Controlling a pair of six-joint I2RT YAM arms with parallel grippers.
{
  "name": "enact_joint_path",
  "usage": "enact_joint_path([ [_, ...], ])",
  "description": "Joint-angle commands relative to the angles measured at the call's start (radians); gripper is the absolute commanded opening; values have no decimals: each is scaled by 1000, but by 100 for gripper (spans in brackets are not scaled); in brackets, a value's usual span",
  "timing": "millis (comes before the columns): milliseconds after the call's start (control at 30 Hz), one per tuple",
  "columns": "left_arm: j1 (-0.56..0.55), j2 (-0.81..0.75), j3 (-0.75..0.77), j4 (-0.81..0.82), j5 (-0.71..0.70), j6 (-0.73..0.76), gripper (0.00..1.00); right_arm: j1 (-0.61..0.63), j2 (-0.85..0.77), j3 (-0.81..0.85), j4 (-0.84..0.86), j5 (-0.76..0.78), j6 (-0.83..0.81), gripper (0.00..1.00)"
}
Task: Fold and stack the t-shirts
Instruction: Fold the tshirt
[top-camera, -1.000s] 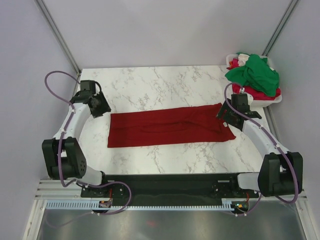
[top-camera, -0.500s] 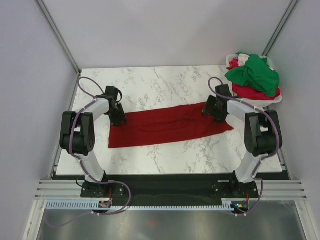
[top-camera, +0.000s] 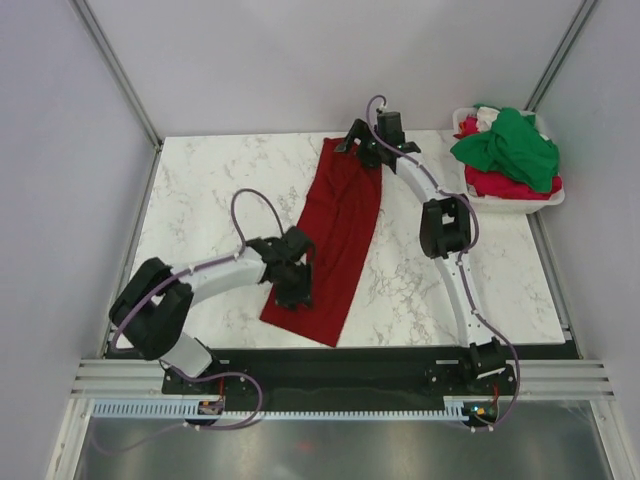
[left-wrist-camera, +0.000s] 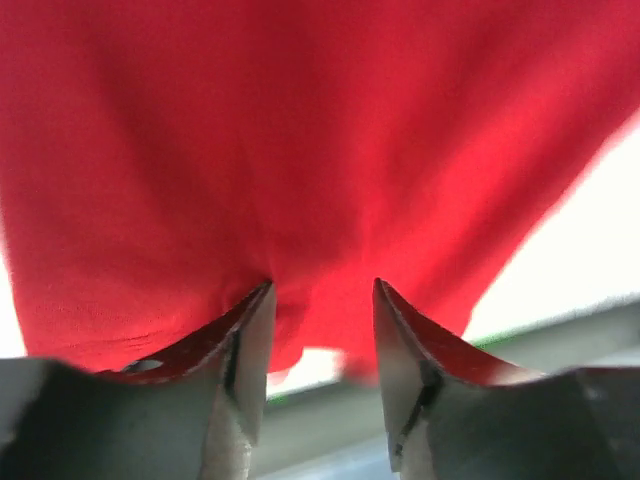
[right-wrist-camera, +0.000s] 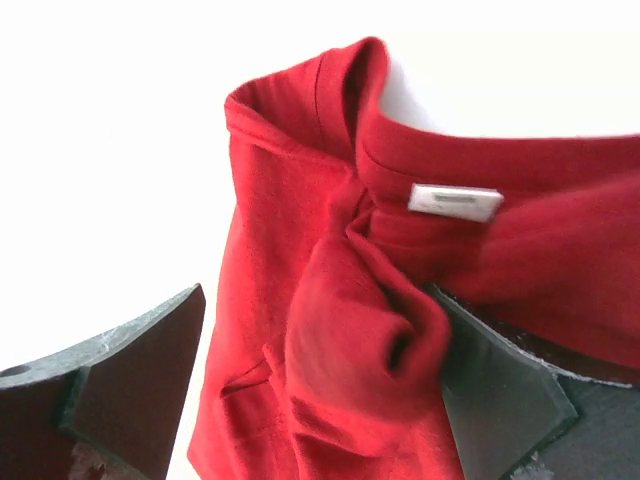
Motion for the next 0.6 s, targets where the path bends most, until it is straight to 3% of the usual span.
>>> enact_joint_path([
  [0, -159, -140, -9, -37, 122, -241, 57, 30, -3, -9, 274, -171, 119, 98],
  [133, -241, -218, 63, -73, 127, -285, 70, 20, -117, -118, 287, -140, 35, 98],
  [300, -242, -240, 181, -97, 38, -198, 75, 10, -348, -276, 264, -145, -86, 98],
  [400, -221, -199, 241, -112, -48, -124, 76, 8, -464, -362, 230, -145, -114, 98],
  [567, -80, -148, 255, -126, -54, -40, 74, 10, -661, -546, 31, -27, -188, 98],
])
